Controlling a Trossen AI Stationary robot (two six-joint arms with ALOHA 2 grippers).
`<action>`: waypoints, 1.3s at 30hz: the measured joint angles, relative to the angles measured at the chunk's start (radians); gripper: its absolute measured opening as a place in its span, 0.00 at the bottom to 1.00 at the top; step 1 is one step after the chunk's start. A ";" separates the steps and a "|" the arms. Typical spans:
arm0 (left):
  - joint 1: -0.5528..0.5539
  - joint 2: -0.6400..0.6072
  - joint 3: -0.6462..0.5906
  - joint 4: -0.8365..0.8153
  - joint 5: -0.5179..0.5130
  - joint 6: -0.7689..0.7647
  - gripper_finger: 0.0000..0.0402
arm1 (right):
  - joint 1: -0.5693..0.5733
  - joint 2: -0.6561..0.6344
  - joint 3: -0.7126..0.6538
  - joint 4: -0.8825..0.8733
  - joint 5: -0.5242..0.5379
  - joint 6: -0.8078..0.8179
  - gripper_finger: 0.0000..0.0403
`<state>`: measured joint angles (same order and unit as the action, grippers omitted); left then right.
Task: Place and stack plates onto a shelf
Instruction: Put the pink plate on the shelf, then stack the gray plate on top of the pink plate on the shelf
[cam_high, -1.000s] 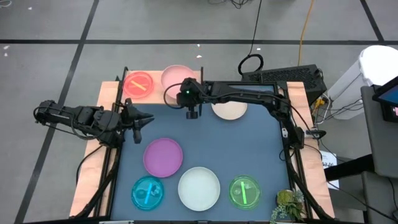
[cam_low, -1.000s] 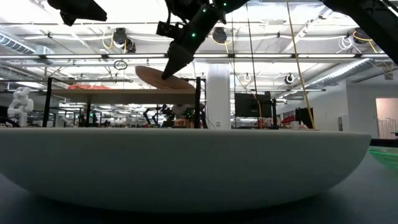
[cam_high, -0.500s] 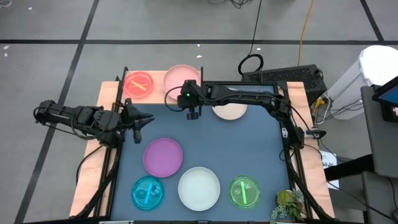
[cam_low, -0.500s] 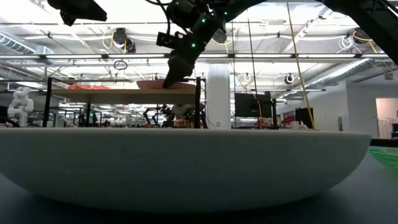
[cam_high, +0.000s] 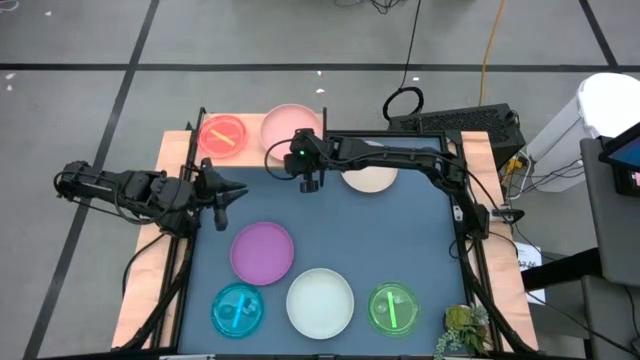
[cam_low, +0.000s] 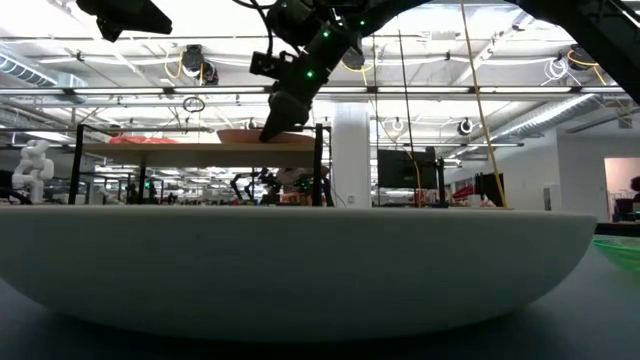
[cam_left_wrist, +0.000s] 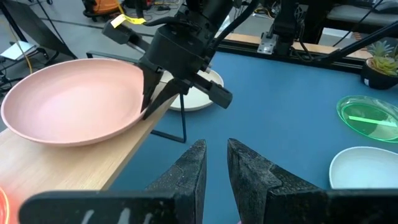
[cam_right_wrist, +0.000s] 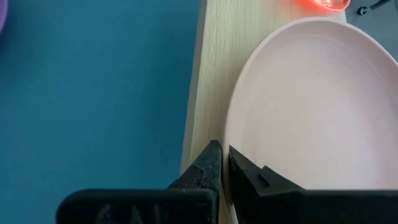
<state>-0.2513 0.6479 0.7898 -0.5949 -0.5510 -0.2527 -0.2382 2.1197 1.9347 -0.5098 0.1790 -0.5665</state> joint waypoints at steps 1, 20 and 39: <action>0.000 0.000 0.000 0.000 0.000 0.000 0.18 | 0.000 0.000 0.000 0.003 -0.001 -0.003 0.01; 0.000 0.000 0.000 -0.007 0.000 -0.013 0.18 | 0.007 0.001 0.000 0.020 0.000 -0.025 0.01; 0.000 0.000 0.000 -0.007 0.000 -0.014 0.18 | 0.017 0.001 0.000 0.044 0.008 -0.010 0.24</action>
<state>-0.2516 0.6479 0.7898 -0.6024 -0.5510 -0.2672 -0.2211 2.1204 1.9347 -0.4658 0.1872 -0.5768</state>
